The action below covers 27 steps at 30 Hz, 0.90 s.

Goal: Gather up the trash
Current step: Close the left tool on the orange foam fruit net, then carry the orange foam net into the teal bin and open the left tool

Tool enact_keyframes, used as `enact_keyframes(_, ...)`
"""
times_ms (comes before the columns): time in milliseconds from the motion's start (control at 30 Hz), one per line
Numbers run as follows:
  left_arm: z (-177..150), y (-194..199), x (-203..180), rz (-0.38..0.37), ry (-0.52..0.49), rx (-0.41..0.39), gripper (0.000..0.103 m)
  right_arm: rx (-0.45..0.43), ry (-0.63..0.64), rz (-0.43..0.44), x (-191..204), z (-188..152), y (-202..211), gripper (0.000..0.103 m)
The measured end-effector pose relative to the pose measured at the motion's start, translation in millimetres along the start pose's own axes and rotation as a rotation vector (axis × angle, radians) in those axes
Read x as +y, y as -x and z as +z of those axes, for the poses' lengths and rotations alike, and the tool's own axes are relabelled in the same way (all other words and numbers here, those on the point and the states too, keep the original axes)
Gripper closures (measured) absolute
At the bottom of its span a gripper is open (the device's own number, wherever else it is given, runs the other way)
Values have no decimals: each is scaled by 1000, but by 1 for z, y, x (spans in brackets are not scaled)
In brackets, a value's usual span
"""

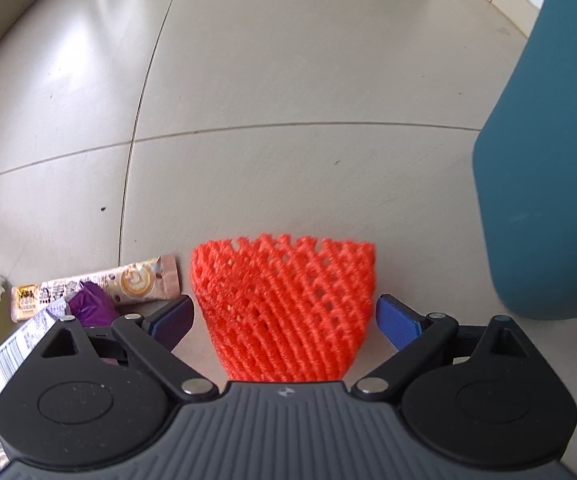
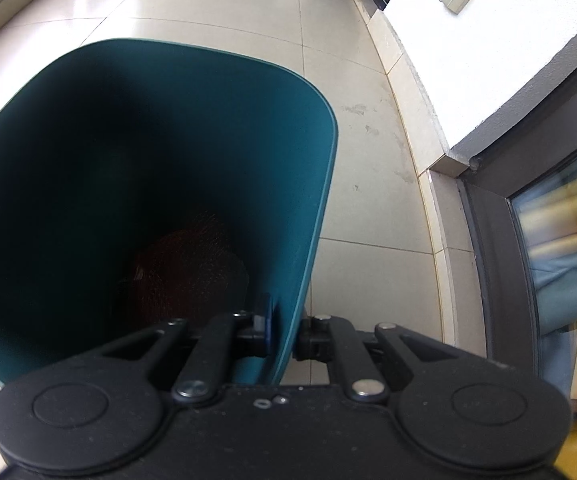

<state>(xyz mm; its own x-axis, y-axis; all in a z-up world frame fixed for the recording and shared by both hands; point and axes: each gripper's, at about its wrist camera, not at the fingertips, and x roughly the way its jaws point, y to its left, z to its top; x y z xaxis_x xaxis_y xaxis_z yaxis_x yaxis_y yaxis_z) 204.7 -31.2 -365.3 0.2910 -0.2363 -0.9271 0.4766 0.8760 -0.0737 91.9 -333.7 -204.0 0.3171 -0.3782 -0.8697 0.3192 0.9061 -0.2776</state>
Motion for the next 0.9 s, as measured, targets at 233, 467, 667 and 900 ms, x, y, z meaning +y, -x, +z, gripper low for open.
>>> enact_keyframes(233,7,-13,5,29,1,27,10,14,-7,-3,-6,0,-8,94)
enact_keyframes(467,12,-9,9,15,-1,39,51,12,-8,-11,-6,3,-15,94)
enact_keyframes(667,16,1,8,50,-29,19,88,10,-8,-15,-6,2,-17,93)
enact_keyframes(900,24,16,11,46,0,-27,93,9,-7,-16,-7,3,-19,93)
